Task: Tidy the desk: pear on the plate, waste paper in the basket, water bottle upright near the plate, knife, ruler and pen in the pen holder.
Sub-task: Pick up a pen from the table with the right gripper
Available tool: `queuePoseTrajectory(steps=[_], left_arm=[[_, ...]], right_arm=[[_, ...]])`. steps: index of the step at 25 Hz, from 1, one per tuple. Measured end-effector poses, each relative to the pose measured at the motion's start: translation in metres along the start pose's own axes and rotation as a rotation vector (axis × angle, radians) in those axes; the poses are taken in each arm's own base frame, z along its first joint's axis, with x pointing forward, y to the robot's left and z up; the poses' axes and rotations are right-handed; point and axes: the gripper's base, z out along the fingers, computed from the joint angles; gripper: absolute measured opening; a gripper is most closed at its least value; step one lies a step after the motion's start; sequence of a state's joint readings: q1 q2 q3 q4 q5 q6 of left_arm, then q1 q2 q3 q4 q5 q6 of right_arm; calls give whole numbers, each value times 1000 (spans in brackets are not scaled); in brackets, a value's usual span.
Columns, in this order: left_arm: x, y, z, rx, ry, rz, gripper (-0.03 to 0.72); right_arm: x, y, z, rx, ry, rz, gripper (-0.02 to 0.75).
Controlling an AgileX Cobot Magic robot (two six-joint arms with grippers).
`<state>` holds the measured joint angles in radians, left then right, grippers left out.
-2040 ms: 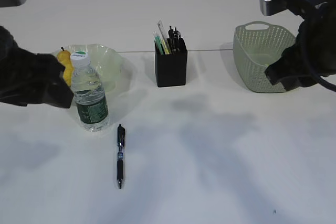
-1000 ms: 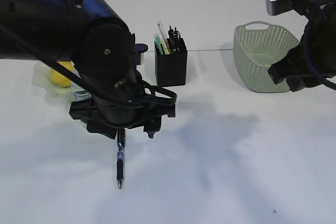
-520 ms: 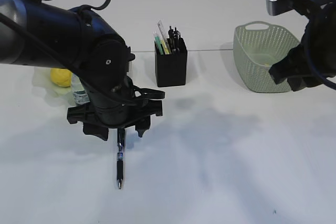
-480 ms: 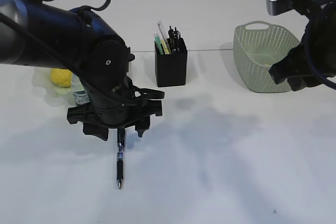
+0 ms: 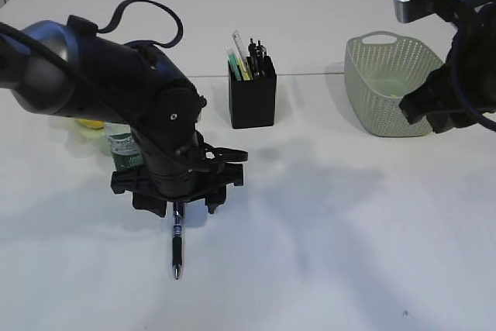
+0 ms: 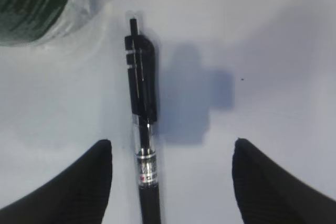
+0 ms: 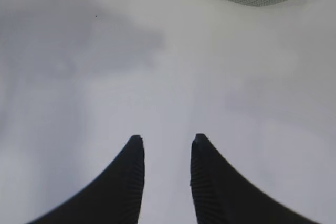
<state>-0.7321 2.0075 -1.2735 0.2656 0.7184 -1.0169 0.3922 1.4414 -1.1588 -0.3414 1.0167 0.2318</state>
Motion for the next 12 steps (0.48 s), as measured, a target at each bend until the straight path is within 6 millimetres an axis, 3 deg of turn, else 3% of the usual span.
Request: queuePoseTrajectory(steps=[12], left_arm=[[-1, -2, 14, 13, 0, -3, 506]], right_arm=[[0, 0, 0, 3, -1, -2, 229]])
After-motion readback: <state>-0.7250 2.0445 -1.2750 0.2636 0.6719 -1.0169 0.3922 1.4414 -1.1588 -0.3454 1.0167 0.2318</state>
